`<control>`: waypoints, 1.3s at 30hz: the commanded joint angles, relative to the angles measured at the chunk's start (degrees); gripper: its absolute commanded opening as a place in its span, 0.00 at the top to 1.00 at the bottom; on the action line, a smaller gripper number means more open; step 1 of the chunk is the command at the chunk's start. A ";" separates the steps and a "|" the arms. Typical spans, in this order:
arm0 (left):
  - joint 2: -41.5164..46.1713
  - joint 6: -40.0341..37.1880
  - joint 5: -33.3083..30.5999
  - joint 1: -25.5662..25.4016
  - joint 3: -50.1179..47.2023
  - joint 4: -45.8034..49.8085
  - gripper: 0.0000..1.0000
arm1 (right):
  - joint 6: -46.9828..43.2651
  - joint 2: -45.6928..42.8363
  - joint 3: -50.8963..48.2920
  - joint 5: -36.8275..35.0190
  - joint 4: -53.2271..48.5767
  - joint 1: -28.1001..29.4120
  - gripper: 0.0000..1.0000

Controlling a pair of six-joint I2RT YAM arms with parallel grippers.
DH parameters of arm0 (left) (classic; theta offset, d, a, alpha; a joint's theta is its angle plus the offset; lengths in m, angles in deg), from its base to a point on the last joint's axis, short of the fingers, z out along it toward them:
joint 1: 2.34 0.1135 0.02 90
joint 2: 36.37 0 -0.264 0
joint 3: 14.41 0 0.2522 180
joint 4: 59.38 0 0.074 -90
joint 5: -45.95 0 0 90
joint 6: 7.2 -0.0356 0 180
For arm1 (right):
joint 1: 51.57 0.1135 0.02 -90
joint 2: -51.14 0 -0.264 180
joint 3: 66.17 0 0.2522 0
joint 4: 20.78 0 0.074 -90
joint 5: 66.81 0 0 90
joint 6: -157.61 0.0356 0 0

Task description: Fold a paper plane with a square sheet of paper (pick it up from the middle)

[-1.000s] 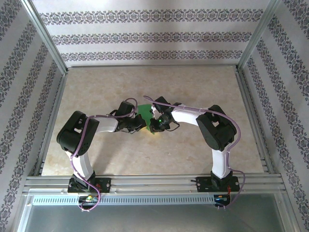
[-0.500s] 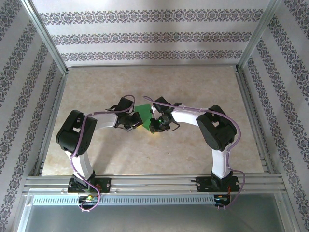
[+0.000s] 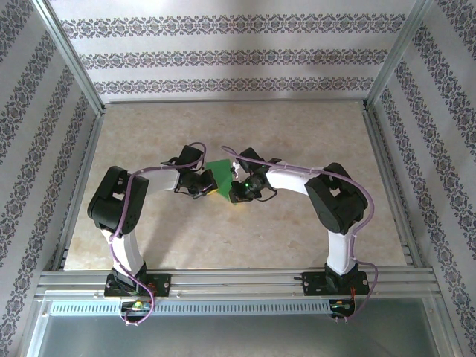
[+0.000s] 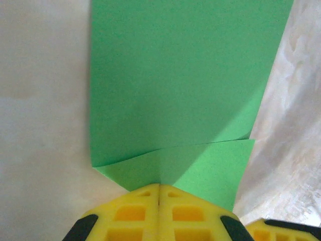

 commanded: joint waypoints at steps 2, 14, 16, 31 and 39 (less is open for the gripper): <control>-3.03 -0.71 -3.79 1.35 -1.62 4.49 1.00 | 1.02 -0.91 2.32 2.36 2.71 0.42 0.87; -3.49 -0.87 -0.72 1.30 -1.06 3.66 0.99 | 1.80 6.85 8.03 2.10 1.87 1.39 0.88; -3.33 -0.86 -0.14 1.30 -0.73 3.49 0.98 | 1.56 7.39 7.80 2.34 1.52 1.37 0.88; 0.40 -3.61 2.85 1.33 1.81 -0.54 0.86 | 0.04 7.93 3.35 -0.17 -1.57 1.26 0.88; -1.09 -5.65 -2.42 1.74 2.39 2.95 0.87 | -0.20 7.84 3.07 -0.50 -2.29 1.11 0.88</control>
